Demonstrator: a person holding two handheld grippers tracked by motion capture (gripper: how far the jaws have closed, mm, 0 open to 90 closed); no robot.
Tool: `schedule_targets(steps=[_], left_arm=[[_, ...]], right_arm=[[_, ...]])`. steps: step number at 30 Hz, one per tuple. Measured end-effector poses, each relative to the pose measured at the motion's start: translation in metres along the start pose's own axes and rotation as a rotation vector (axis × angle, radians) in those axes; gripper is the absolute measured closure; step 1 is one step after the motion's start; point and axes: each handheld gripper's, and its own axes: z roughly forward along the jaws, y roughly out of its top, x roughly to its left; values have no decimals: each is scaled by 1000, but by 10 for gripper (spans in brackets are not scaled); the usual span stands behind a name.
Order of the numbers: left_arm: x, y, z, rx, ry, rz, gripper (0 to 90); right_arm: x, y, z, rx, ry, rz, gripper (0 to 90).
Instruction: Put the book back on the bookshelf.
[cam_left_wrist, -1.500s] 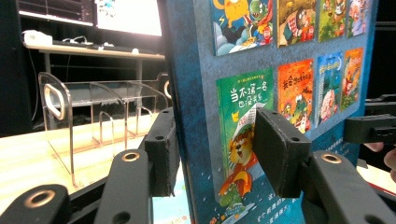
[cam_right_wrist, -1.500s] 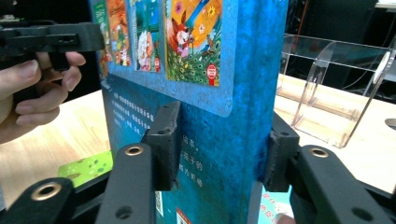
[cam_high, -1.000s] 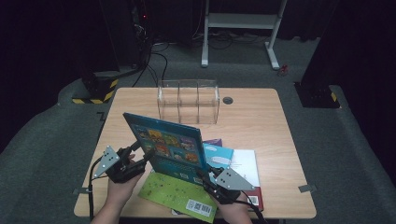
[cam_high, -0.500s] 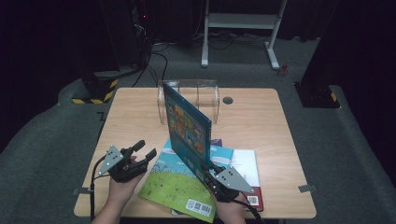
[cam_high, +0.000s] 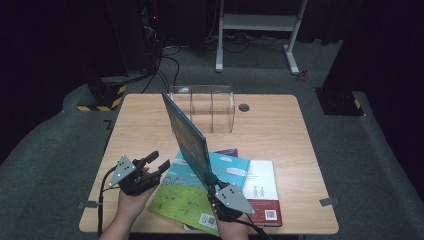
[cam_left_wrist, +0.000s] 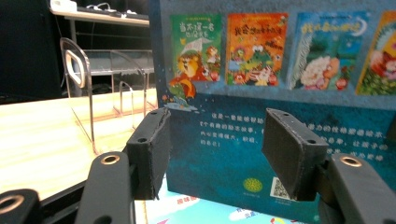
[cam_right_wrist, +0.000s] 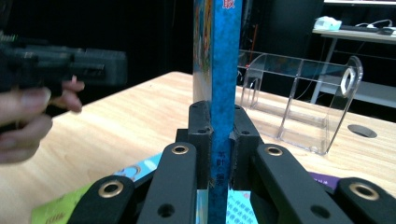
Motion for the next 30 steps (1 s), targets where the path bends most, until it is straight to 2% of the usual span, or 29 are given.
schedule_targets(steps=[3, 7, 9, 11, 16, 23, 27, 30], left_arm=[[0, -1, 1, 9, -4, 3, 424], [0, 0, 2, 11, -10, -2, 436], [-2, 2, 2, 13, -15, -12, 436], [-5, 5, 2, 16, -21, -5, 428], [-25, 20, 3, 22, -35, -1, 369], [-55, 39, 10, 22, -69, 17, 304], [-72, 49, 15, 2, -79, 28, 289], [-81, 54, 19, -19, -92, 21, 286]], right_arm=[[-4, 8, 4, -22, -12, 30, 830], [-6, 14, 10, -18, -17, 27, 831], [-4, 14, 13, -10, -22, 18, 830], [-2, 12, 16, -1, -31, 10, 829], [4, 6, 23, 29, -52, 17, 829], [8, 4, 27, 32, -60, 2, 828], [9, 4, 29, 33, -68, 14, 828], [11, 3, 31, 33, -72, 14, 827]])
